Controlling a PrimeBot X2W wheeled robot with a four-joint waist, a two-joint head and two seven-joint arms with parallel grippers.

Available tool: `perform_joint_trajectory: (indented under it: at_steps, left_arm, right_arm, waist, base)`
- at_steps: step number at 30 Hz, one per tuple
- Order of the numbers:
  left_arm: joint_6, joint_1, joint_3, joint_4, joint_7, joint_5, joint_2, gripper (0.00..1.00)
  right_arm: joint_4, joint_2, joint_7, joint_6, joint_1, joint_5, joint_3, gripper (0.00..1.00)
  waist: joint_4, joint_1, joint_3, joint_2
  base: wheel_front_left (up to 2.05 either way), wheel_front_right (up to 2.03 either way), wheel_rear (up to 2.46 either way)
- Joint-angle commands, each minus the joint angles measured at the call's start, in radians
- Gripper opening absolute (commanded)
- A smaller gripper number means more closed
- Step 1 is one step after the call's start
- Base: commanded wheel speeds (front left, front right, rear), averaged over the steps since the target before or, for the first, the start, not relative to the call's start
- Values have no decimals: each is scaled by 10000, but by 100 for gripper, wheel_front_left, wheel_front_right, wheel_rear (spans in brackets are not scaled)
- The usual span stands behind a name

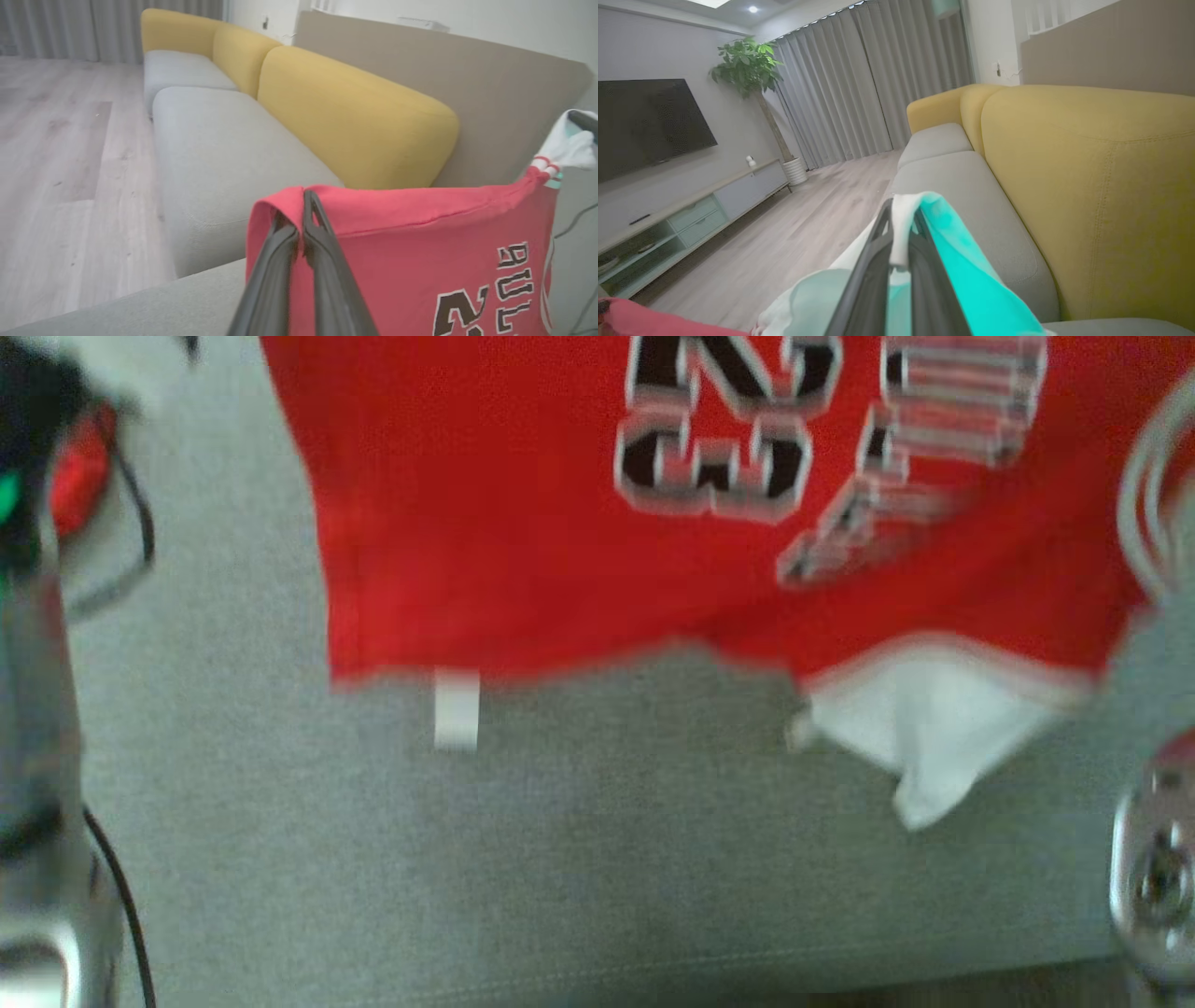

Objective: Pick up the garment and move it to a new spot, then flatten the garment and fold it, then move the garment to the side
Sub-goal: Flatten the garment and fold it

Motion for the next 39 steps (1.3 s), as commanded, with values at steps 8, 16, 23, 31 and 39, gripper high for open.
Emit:
perform_joint_trajectory:
  at_steps: [8,16,23,31,39]
  left_arm:
    - [11,-4248,-366,4291,-3212,2221,-337,0]
    - [-442,-4831,-789,7559,-6803,2989,-863,0]
    - [-1063,-1415,-1362,8330,-8072,2967,-784,0]
    - [-708,3361,-1325,6579,-8217,2439,-539,0]
    - [851,8712,-1261,1946,-7097,2231,-138,0]
  right_arm:
    - [3611,458,-4437,75,-3974,-2078,699,0]
    - [6119,509,-7109,75,-4182,-1982,1019,0]
    - [5245,265,-7436,75,895,-548,1759,0]
    - [2235,287,-6323,75,6907,577,1349,0]
    - [-886,506,-5174,75,11909,1472,864,0]
  waist:
    - [307,-1,2273,0]
    - [284,-1,2613,0]
    - [178,-1,1314,0]
    - [97,-1,-426,0]
    - [72,-1,-1146,0]
  base:
    - [0,0,0]
    - [0,0,0]
    - [0,0,0]
    - [0,0,0]
    - [0,0,0]
